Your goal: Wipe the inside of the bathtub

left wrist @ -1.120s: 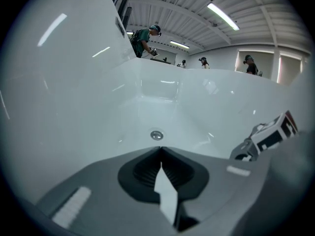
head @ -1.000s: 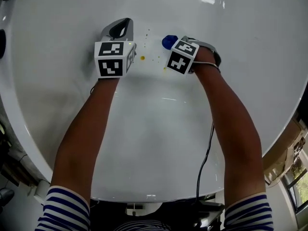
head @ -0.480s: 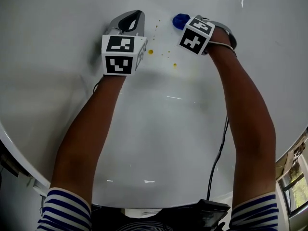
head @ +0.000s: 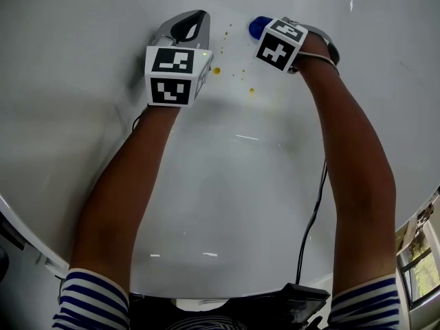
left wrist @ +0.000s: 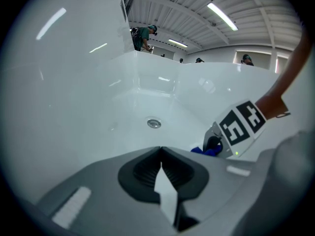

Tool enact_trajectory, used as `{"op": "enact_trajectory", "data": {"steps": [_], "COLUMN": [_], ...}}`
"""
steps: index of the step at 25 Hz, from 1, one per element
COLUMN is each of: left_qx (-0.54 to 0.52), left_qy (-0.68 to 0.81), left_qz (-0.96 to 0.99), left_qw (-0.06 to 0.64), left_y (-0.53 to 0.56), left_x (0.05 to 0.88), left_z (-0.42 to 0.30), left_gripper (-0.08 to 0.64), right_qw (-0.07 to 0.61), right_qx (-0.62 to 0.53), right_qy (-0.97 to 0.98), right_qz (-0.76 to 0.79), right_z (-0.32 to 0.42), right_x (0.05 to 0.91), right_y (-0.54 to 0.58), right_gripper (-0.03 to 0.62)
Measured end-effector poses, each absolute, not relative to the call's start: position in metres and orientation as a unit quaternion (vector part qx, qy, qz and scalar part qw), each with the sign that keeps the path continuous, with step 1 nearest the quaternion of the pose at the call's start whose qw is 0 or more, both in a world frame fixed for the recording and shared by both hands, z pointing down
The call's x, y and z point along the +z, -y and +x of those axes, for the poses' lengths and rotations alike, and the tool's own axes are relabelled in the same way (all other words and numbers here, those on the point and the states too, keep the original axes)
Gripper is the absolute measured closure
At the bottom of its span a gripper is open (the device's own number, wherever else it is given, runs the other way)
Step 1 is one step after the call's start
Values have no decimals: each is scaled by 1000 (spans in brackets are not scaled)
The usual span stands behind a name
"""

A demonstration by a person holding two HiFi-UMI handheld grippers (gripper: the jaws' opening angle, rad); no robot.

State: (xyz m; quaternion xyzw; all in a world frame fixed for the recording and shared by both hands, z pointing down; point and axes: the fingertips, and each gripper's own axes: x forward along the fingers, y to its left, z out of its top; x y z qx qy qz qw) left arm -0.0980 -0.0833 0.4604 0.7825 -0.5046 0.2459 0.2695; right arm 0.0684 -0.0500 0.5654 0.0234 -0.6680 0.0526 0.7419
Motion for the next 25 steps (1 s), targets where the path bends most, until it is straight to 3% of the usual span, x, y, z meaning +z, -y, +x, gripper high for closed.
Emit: {"op": "enact_trajectory", "data": {"steps": [25], "left_qx": [241], "left_qy": [500], "left_qz": [789], "left_qw": [261], "left_y": [77], "left_x": [429], "left_z": [-88], "left_gripper": [557], "right_qw": [742], "right_qx": [97], "right_qy": [663], "right_qz": [-26], "right_z": [56], "right_x": [565], "right_y": [-79], "right_gripper": [541]}}
